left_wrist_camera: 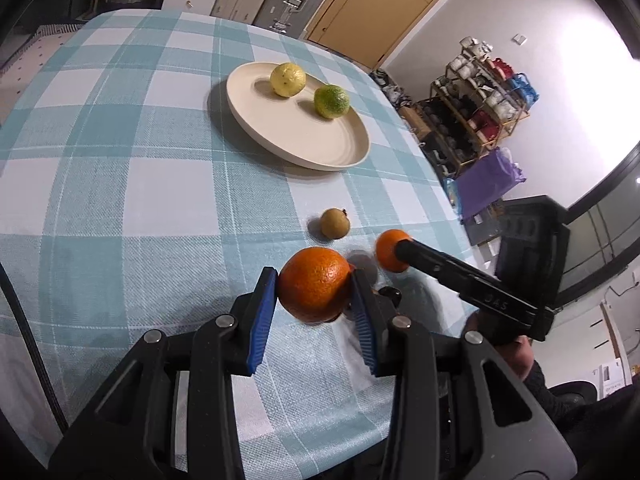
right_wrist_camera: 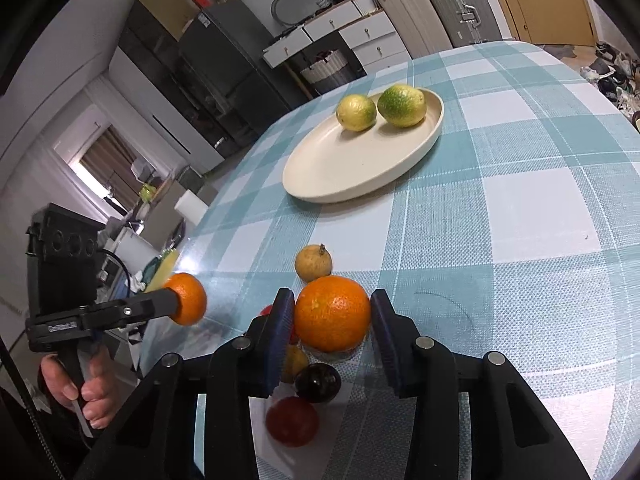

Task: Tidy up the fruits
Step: 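Carry both oranges onto the cream plate and open both grippers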

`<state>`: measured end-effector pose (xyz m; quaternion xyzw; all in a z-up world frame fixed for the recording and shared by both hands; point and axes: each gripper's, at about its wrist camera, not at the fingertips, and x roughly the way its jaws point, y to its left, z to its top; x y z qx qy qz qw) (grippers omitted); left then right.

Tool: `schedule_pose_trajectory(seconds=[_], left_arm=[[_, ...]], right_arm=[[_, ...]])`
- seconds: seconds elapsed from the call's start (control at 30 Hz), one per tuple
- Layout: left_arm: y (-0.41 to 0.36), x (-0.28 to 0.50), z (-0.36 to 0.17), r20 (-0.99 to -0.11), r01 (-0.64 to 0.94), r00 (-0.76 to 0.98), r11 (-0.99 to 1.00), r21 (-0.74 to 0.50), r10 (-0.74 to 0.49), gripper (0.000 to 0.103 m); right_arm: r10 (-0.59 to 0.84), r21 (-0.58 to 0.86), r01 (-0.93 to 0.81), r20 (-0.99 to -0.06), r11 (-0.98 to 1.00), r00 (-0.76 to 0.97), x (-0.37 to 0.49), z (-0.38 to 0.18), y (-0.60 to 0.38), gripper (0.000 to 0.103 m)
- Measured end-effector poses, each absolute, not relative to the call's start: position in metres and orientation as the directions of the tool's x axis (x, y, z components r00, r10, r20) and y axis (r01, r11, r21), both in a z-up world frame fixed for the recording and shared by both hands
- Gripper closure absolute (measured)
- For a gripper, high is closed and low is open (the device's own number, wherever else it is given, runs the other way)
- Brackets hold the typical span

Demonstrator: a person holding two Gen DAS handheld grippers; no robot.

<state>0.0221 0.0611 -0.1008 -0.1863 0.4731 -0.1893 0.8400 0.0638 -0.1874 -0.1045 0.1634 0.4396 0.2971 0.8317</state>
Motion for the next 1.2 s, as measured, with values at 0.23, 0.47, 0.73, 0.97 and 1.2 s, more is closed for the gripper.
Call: schedule_pose_trajectory(seconds=[0.23,0.47,0.73,0.97,1.2], left_arm=[[0.060,0.036,-0.094,-0.724,0.134,0.491,0.863,-0.486,-0.484,0.069],[0.062,0.063,-0.086,-0.714,0.133,0.501,0.859,-0.495,-0.489,0.069],[0.066,0.104,-0.068,-0.691,0.130,0.519,0.845,-0.518,-0.503,0.069],[0.073,0.154,-0.058,-0.680,0.105,0.529,0.835,-0.540,-0.507,0.069],[0.080,0.199,-0.058,-0.681,0.091,0.534,0.835,-0.543,-0.502,0.069]], right_arm=[[0.650,0.538,-0.365,-0.603,0.760,0.463,0.069,-0.089,-0.195,0.062],[0.664,0.524,-0.409,-0.570,0.747,0.484,0.083,-0.069,-0.193,0.062],[0.673,0.513,-0.436,-0.553,0.739,0.491,0.112,-0.051,-0.183,0.062],[0.669,0.494,-0.451,-0.552,0.743,0.498,0.152,-0.034,-0.168,0.062],[0.658,0.478,-0.453,-0.559,0.753,0.505,0.190,-0.030,-0.153,0.062]])
